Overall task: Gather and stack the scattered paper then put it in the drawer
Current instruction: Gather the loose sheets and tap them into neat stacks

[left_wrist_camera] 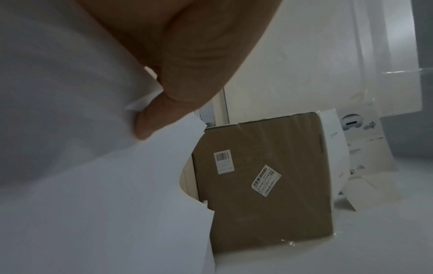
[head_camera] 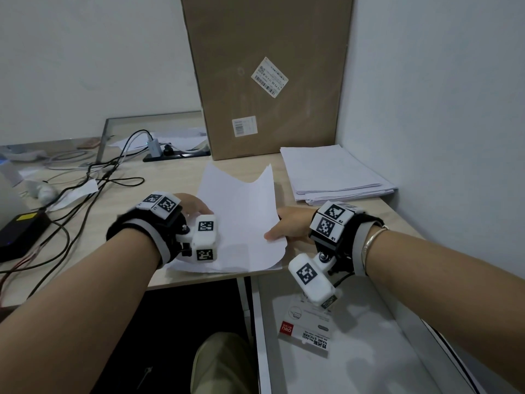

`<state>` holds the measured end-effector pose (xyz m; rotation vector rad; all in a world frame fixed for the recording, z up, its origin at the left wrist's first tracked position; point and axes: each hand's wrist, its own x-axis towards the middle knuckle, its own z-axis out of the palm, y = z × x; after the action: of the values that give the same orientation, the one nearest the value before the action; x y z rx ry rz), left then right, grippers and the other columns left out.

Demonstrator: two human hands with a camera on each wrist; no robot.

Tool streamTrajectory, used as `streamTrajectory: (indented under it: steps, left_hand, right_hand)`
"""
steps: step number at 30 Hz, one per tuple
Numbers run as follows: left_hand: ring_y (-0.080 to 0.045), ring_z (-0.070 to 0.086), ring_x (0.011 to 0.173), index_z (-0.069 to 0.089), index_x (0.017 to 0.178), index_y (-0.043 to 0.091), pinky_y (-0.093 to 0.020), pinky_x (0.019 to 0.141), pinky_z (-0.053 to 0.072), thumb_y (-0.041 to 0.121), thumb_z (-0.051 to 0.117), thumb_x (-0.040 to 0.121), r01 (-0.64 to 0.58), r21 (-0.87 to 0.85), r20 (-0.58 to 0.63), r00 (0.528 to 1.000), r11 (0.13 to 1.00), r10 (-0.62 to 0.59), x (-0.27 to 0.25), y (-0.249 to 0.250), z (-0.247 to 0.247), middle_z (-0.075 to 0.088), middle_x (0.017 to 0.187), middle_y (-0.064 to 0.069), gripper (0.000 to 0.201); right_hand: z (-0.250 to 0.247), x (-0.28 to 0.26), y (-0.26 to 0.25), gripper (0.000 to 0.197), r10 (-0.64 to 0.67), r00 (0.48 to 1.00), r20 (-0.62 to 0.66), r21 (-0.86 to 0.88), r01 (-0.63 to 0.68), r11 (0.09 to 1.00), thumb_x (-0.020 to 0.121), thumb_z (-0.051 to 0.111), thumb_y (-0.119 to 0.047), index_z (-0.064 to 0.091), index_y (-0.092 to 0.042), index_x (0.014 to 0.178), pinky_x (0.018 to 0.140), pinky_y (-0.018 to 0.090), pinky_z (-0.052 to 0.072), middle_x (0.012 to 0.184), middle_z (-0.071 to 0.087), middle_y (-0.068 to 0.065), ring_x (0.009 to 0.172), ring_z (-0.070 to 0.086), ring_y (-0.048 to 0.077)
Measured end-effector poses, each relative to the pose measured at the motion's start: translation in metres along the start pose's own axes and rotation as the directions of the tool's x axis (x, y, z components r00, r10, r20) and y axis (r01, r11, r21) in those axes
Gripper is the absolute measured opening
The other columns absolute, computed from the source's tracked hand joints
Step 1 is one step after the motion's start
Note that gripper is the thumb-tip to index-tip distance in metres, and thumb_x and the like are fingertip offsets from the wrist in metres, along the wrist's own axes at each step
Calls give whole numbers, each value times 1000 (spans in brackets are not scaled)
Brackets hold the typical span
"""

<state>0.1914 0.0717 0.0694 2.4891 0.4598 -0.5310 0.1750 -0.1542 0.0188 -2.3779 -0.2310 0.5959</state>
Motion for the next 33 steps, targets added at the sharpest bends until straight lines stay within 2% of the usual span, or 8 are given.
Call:
streamTrajectory:
  steps: [5, 9, 13, 19, 21, 23, 28, 33]
  left_hand:
    - [-35, 53, 119, 46, 129, -4, -38, 84, 43, 18, 72, 83, -52, -120, -262, 965, 991, 19, 0, 0, -7, 55, 128, -19, 57]
    - [-32, 65, 77, 60, 93, -6, -42, 69, 50, 9, 72, 82, -23, -434, -12, 1000, 901, 19, -3, -9, -5, 72, 81, -19, 22]
    - [-36, 63, 99, 59, 112, -5, -50, 91, 50, 3, 73, 79, -235, -485, -182, 969, 842, 166, 4, -17, -10, 67, 108, -18, 36]
    - [-20, 68, 76, 65, 96, 4, -29, 67, 59, -3, 60, 86, -515, -712, -282, 832, 477, 478, -19, -13, -34, 74, 84, -5, 13]
    - [-18, 71, 80, 65, 101, 6, -27, 69, 59, -2, 58, 88, -544, -740, -305, 796, 395, 523, -23, -7, -46, 74, 92, -5, 17]
    - [-19, 71, 90, 63, 112, 4, -29, 75, 59, 0, 59, 87, -564, -752, -305, 756, 340, 579, -29, -2, -50, 71, 108, -8, 26]
    - [-26, 66, 109, 58, 126, 7, -39, 90, 55, 12, 77, 73, -542, -755, -234, 749, 370, 620, -31, -2, -30, 67, 121, -10, 57]
    - [-30, 62, 113, 55, 130, 6, -46, 97, 49, 10, 72, 80, -467, -781, -194, 812, 415, 550, -18, -3, -7, 65, 124, -12, 53]
  right_hand:
    - [-1, 4, 3, 70, 1, 1000, -13, 95, 0, 995, 50, 71, -44, 64, -15, 114, 97, 43, 51, 111, 70, 5, 103, 67, 26]
    - [1, -5, -3, 56, -13, 999, -41, 149, 19, 989, 71, 69, -29, 59, -10, 122, 101, 44, 48, 119, 66, 9, 109, 63, 28]
    - [-1, -8, 1, 46, -28, 997, -78, 268, 48, 962, 87, 66, -20, 52, -9, 129, 104, 38, 44, 127, 60, 5, 117, 58, 25]
    - [-32, -23, -19, 43, -189, 905, -382, 585, 395, 709, 87, 63, 1, 51, -7, 128, 95, 35, 52, 120, 63, 8, 107, 63, 23]
    - [-50, -31, -37, 31, -200, 875, -442, 649, 466, 601, 88, 61, 0, 57, -9, 117, 86, 30, 55, 113, 66, 7, 97, 66, 20]
    - [-64, -33, -50, 35, -204, 859, -470, 683, 500, 533, 87, 64, -4, 56, -5, 121, 96, 38, 50, 119, 66, 9, 106, 64, 24]
    - [-49, -22, -54, 56, -194, 861, -469, 656, 488, 576, 82, 71, -6, 50, -10, 133, 102, 42, 46, 126, 64, 8, 116, 61, 24]
    - [-28, -9, -40, 57, -114, 908, -403, 628, 365, 687, 78, 76, -12, 52, -8, 130, 102, 47, 46, 123, 64, 8, 112, 61, 26]
